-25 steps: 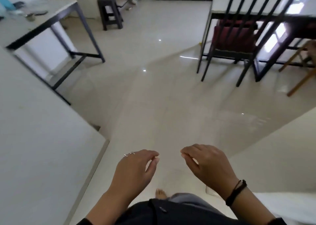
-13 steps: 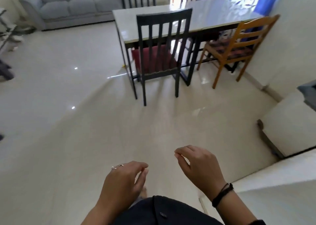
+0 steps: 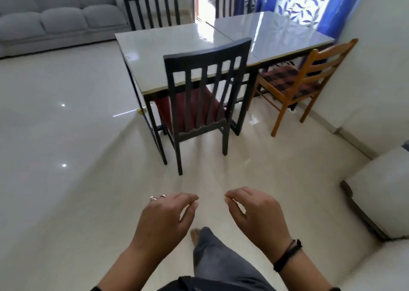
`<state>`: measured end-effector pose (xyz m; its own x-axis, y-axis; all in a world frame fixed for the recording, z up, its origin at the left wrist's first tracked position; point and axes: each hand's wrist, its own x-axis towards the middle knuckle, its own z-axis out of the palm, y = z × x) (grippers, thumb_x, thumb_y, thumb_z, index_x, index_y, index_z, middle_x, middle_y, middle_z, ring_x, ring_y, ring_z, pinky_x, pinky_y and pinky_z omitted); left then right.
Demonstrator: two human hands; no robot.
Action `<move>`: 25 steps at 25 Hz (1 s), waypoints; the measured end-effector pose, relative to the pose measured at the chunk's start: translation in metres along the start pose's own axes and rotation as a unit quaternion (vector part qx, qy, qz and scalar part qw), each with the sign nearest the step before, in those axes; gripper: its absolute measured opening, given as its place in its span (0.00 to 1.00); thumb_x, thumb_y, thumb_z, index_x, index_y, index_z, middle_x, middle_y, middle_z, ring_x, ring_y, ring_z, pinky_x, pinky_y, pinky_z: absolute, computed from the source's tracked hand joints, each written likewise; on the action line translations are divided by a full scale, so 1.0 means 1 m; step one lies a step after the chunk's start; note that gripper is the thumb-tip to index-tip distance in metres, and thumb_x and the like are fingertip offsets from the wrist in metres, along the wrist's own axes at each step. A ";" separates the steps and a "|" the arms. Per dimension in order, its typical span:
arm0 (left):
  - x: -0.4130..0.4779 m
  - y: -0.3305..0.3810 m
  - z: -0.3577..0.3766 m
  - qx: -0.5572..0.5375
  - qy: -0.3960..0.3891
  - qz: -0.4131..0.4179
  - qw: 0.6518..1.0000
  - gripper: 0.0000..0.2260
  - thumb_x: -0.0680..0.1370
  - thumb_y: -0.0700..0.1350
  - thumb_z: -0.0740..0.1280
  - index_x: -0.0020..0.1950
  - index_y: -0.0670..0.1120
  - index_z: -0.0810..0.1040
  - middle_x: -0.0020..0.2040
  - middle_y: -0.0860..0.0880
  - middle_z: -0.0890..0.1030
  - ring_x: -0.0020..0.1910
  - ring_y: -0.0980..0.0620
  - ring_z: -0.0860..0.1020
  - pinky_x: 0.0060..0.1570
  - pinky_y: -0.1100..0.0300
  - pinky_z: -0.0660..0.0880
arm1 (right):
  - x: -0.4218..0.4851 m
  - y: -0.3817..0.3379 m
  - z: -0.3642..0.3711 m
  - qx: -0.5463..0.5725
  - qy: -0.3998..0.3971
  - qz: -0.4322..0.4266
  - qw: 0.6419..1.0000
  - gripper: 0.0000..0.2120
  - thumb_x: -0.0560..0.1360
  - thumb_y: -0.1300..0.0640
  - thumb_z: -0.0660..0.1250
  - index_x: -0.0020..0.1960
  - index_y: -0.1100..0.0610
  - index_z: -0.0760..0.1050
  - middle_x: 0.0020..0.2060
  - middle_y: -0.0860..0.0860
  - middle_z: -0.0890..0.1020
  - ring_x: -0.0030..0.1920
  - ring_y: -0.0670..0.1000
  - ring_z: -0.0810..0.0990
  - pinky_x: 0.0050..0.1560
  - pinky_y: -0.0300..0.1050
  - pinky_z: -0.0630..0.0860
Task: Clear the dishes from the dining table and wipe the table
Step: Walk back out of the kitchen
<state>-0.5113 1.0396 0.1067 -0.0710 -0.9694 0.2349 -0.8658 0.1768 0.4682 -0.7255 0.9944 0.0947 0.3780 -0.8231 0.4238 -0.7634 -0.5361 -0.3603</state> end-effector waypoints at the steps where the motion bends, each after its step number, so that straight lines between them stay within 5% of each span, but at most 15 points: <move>1: 0.018 -0.020 -0.004 -0.004 0.005 -0.022 1.000 0.11 0.77 0.54 0.61 0.49 0.54 0.83 0.45 0.60 0.84 0.39 0.58 0.82 0.40 0.59 0.78 | 0.035 0.004 0.016 0.007 -0.014 -0.015 1.000 0.00 0.72 0.55 0.72 0.43 0.50 0.81 0.37 0.43 0.83 0.32 0.48 0.80 0.30 0.40 0.75; 5: 0.066 -0.091 -0.027 -0.010 0.041 -0.086 0.995 0.12 0.76 0.54 0.59 0.47 0.55 0.83 0.43 0.62 0.83 0.40 0.63 0.80 0.41 0.67 0.73 | 0.167 0.005 0.068 0.017 -0.029 -0.104 0.994 0.06 0.76 0.52 0.66 0.46 0.52 0.81 0.42 0.45 0.83 0.38 0.48 0.81 0.35 0.42 0.78; 8: 0.109 -0.147 -0.038 0.012 0.067 -0.116 0.991 0.14 0.74 0.53 0.60 0.50 0.52 0.83 0.46 0.58 0.83 0.45 0.56 0.82 0.47 0.62 0.74 | 0.267 0.010 0.105 -0.001 -0.008 -0.152 0.988 0.10 0.76 0.52 0.66 0.55 0.54 0.80 0.52 0.49 0.82 0.53 0.50 0.80 0.52 0.48 0.78; 11: 0.177 -0.204 -0.049 0.043 0.080 -0.095 0.991 0.19 0.73 0.54 0.60 0.59 0.50 0.80 0.54 0.53 0.82 0.54 0.51 0.80 0.56 0.53 0.73 | 0.351 0.021 0.139 -0.058 -0.011 -0.106 0.993 0.21 0.75 0.49 0.69 0.65 0.55 0.74 0.63 0.53 0.77 0.66 0.54 0.73 0.65 0.56 0.71; 16: 0.337 -0.272 -0.050 0.017 0.052 0.020 0.998 0.29 0.73 0.59 0.65 0.71 0.49 0.66 0.66 0.49 0.74 0.67 0.50 0.71 0.68 0.47 0.64 | 0.457 0.065 0.169 -0.217 -0.064 -0.039 0.973 0.41 0.70 0.35 0.62 0.76 0.55 0.57 0.75 0.55 0.60 0.76 0.56 0.53 0.73 0.65 0.54; 19: 0.423 -0.276 -0.023 -0.007 -0.055 0.018 0.998 0.43 0.69 0.63 0.69 0.77 0.48 0.53 0.71 0.46 0.69 0.70 0.47 0.66 0.72 0.44 0.54 | 0.502 0.097 0.174 -0.243 -0.144 0.005 0.959 0.44 0.68 0.32 0.63 0.76 0.51 0.55 0.76 0.52 0.58 0.77 0.54 0.47 0.75 0.61 0.44; 21: 0.460 -0.276 0.001 -0.023 -0.093 0.035 0.995 0.47 0.69 0.62 0.71 0.77 0.48 0.46 0.69 0.46 0.71 0.67 0.46 0.70 0.72 0.43 0.51 | 0.519 0.107 0.179 -0.233 -0.170 0.016 0.958 0.39 0.68 0.30 0.61 0.71 0.50 0.65 0.70 0.52 0.70 0.75 0.55 0.59 0.75 0.59 0.49; 23: 0.482 -0.280 0.020 -0.056 -0.070 0.066 0.994 0.43 0.70 0.56 0.73 0.74 0.49 0.48 0.61 0.48 0.79 0.57 0.47 0.79 0.70 0.46 0.58 | 0.523 0.114 0.186 -0.219 -0.137 0.004 0.966 0.34 0.68 0.27 0.55 0.59 0.51 0.74 0.55 0.50 0.79 0.61 0.55 0.75 0.71 0.56 0.61; 25: 0.493 -0.288 0.024 -0.087 -0.002 0.103 0.991 0.36 0.67 0.49 0.77 0.66 0.48 0.58 0.49 0.49 0.84 0.46 0.47 0.83 0.65 0.49 0.66 | 0.525 0.113 0.193 -0.205 -0.087 -0.011 0.975 0.32 0.68 0.26 0.54 0.54 0.50 0.74 0.47 0.48 0.80 0.51 0.53 0.77 0.66 0.54 0.66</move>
<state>-0.3087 0.5066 0.0668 -0.2402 -0.9101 0.3377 -0.7344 0.3979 0.5498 -0.5118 0.4651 0.1161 0.4532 -0.8505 0.2670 -0.8855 -0.4639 0.0252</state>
